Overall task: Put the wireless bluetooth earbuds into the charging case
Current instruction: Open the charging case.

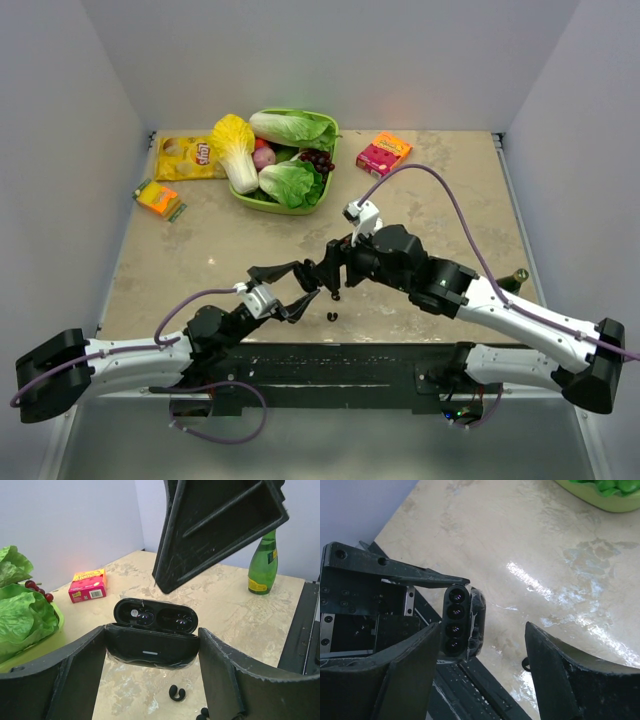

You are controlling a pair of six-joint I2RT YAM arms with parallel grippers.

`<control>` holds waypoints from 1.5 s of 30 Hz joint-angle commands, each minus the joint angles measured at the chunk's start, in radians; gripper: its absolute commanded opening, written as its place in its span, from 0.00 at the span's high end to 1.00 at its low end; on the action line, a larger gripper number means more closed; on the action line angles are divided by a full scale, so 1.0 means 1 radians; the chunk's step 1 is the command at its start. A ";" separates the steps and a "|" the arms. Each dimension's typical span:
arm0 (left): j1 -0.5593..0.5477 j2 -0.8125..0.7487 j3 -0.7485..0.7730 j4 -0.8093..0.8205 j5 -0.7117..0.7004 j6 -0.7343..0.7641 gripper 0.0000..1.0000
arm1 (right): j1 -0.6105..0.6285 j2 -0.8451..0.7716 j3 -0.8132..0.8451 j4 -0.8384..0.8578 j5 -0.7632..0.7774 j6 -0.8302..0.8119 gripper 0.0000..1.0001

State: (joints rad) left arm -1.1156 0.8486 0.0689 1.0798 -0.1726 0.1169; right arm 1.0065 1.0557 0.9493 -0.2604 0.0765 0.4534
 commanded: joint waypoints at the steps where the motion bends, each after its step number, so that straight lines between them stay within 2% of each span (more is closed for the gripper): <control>1: -0.012 -0.014 0.006 0.077 -0.010 0.023 1.00 | -0.022 0.020 -0.007 0.093 -0.073 0.040 0.32; 9: -0.024 -0.025 0.011 0.075 -0.007 0.026 1.00 | -0.060 0.030 -0.035 0.148 -0.145 0.079 0.37; 17: -0.030 -0.025 0.014 0.089 -0.010 0.035 1.00 | -0.063 0.055 -0.040 0.164 -0.178 0.085 0.49; 29: -0.033 -0.042 0.012 0.088 -0.022 0.035 1.00 | -0.063 0.070 -0.049 0.153 -0.179 0.085 0.60; 35: -0.035 -0.031 0.015 0.088 -0.034 0.021 1.00 | -0.063 0.064 -0.046 0.141 -0.179 0.061 0.79; 37: -0.035 -0.019 0.020 0.077 -0.056 -0.002 1.00 | -0.063 0.055 -0.040 0.138 -0.164 0.032 0.92; 38: -0.035 -0.011 0.028 0.069 -0.064 -0.009 0.94 | -0.063 0.044 -0.035 0.135 -0.146 0.021 0.99; 39: -0.033 -0.003 0.035 0.054 -0.068 -0.019 0.78 | -0.063 0.041 -0.018 0.125 -0.146 0.005 1.00; 41: -0.035 0.023 0.074 -0.018 -0.074 -0.048 0.61 | -0.062 0.024 0.003 0.093 -0.130 -0.045 1.00; 42: -0.035 0.044 0.089 -0.044 -0.074 -0.057 0.49 | -0.062 0.018 0.023 0.081 -0.124 -0.062 1.00; 44: -0.033 0.066 0.120 -0.104 -0.082 -0.083 0.40 | -0.060 -0.003 0.046 0.043 -0.109 -0.117 1.00; 45: -0.035 0.084 0.127 -0.115 -0.084 -0.092 0.31 | -0.060 -0.009 0.066 0.029 -0.090 -0.136 1.00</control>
State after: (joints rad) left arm -1.1473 0.8917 0.1284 1.0309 -0.2180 0.1005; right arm 0.9463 1.1210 0.9184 -0.1940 -0.0528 0.4599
